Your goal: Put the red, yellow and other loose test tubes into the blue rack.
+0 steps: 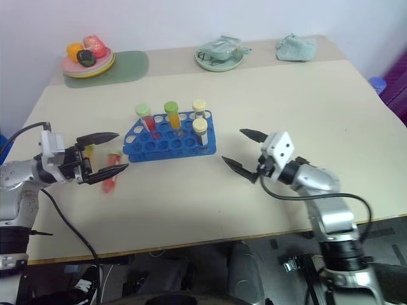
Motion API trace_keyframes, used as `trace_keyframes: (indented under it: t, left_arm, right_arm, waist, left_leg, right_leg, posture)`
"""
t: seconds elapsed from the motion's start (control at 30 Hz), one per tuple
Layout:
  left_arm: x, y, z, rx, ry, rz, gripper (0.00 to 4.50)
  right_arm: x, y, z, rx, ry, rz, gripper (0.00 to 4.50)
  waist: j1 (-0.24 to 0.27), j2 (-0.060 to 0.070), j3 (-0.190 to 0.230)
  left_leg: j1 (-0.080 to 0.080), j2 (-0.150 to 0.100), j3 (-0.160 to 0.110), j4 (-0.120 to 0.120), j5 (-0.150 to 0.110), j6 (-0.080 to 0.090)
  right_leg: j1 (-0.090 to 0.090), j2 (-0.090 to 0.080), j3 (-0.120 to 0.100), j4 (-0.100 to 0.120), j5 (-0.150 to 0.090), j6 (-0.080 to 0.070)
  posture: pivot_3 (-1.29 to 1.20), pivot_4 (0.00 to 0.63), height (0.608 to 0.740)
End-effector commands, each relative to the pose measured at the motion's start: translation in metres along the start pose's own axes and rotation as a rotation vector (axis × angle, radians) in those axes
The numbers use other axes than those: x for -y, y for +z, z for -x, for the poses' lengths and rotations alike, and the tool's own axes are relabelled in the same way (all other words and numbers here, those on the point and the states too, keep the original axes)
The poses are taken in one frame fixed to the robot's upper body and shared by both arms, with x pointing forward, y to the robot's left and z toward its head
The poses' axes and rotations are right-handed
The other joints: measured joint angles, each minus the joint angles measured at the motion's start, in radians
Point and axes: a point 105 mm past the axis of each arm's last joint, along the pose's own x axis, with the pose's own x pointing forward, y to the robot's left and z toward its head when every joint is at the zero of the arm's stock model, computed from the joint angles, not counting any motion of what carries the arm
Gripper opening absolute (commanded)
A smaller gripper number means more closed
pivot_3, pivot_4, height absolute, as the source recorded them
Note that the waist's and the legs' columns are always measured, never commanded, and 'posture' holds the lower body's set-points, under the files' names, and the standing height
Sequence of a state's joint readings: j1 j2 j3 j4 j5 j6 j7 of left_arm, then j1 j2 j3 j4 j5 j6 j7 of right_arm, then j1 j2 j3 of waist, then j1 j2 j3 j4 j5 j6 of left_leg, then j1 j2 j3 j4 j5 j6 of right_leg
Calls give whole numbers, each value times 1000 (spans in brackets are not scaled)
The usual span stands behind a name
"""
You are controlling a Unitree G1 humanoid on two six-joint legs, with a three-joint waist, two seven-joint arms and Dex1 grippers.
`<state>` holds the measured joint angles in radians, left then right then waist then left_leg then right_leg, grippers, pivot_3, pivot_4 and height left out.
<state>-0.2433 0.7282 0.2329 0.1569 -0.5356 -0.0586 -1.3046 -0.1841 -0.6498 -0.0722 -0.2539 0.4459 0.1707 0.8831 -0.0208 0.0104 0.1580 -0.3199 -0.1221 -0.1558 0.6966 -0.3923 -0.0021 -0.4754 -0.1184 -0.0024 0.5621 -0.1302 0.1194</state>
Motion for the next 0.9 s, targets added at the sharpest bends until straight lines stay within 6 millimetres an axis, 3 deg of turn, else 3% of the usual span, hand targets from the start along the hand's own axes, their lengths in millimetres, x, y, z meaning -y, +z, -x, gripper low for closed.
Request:
trace_keyframes:
  t: [0.03, 0.17, 0.3, 0.63, 0.9]
  left_arm:
    - [-8, 14, 10, -9, 40, -15, 4500]
    - [-3, 11, 13, -114, 66, 32, 4500]
    - [-4, 11, 18, -191, 149, 47, 4500]
    - [-3, -1, 12, -555, 423, 195, 4500]
    - [5, 0, 3, -722, 601, 486, 4500]
  right_arm:
    - [0, 39, 17, 34, 132, 5, 4469]
    - [-3, 54, 36, -40, 289, 8, 4469]
    - [-10, 54, 47, -114, 397, 10, 4469]
    - [-3, 53, 42, -122, 429, 35, 4469]
    - [-7, 50, 40, -135, 454, 27, 4469]
  waist:
    - [9, 0, 0]
    - [13, 0, 0]
    - [17, -1, 0]
    - [34, -1, 1]
    - [34, -2, 1]
  left_leg:
    - [0, 0, 0, 0, 0, 0]
    - [0, 0, 0, 1, -1, 2]
    - [0, 0, 1, 1, -1, 2]
    - [0, 1, 3, 1, -2, 2]
    - [0, 0, 2, 2, -2, 2]
  right_leg:
    - [0, 0, 0, 0, 0, 0]
    - [1, 0, 0, -1, 0, 0]
    - [2, 0, 0, -1, 0, 0]
    - [1, 0, 1, 0, 0, 0]
    - [1, -1, 1, 0, 0, 0]
  posture:
    - [0, 150, 740]
    - [0, 150, 740]
    - [0, 150, 740]
    - [0, 150, 740]
    - [0, 150, 740]
